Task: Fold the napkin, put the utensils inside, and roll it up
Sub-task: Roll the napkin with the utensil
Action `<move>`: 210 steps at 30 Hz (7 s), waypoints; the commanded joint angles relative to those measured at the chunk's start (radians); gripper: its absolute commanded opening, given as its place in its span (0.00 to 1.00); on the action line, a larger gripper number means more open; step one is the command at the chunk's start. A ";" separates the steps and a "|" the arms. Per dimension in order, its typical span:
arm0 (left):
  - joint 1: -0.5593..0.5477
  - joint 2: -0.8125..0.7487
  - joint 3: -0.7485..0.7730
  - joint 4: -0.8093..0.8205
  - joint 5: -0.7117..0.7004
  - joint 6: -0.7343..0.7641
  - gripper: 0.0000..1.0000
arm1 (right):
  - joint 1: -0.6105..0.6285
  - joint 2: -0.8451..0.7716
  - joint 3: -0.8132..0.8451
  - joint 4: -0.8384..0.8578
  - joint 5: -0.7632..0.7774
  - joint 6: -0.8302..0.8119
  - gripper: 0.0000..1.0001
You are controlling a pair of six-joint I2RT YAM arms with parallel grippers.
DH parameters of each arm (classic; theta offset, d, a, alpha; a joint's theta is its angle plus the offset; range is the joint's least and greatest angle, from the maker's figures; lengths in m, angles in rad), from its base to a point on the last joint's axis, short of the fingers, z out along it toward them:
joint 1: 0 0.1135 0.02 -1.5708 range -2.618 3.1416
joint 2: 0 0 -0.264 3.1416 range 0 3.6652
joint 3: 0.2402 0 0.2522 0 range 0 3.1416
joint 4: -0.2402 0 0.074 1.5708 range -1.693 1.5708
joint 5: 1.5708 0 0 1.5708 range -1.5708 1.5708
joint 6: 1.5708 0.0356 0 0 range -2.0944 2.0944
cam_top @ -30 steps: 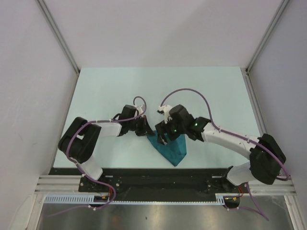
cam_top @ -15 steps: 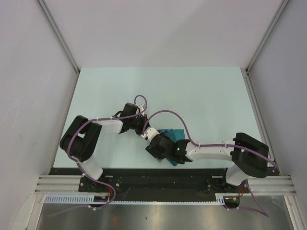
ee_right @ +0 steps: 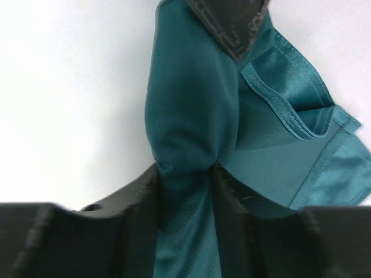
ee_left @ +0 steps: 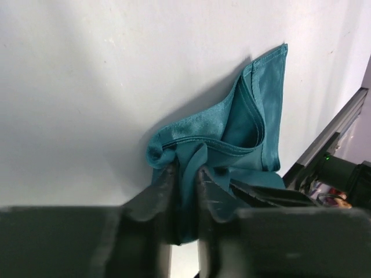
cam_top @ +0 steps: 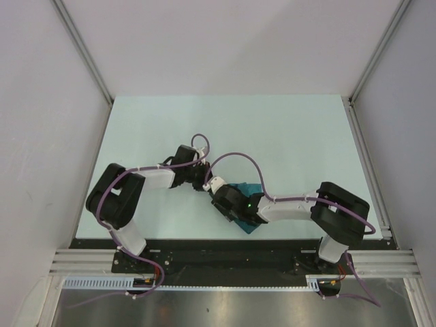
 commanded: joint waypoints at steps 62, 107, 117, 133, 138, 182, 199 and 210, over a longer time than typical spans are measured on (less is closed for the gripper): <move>-0.040 0.068 0.061 0.003 -0.016 0.022 0.00 | -0.024 -0.221 0.020 -0.089 -0.104 0.081 0.61; 0.084 -0.119 0.010 -0.022 -0.072 0.042 0.70 | -0.149 -0.032 -0.079 -0.016 -0.320 0.104 0.41; 0.109 -0.286 -0.186 0.121 -0.076 0.036 0.76 | -0.301 -0.015 -0.098 0.184 -0.884 0.227 0.29; 0.076 -0.242 -0.264 0.204 0.018 0.012 0.73 | -0.438 0.180 -0.119 0.477 -1.164 0.391 0.29; 0.017 -0.193 -0.251 0.251 0.033 -0.021 0.60 | -0.452 0.190 -0.118 0.471 -1.165 0.384 0.29; -0.003 -0.080 -0.068 0.078 0.039 0.005 0.04 | 0.142 0.032 0.086 -0.126 0.240 0.044 0.60; 0.090 -0.191 -0.103 0.083 0.001 -0.008 0.73 | -0.241 -0.107 -0.187 0.093 -0.458 0.198 0.43; 0.035 -0.173 -0.165 0.224 0.073 -0.027 0.77 | -0.418 -0.008 -0.215 0.256 -0.823 0.232 0.41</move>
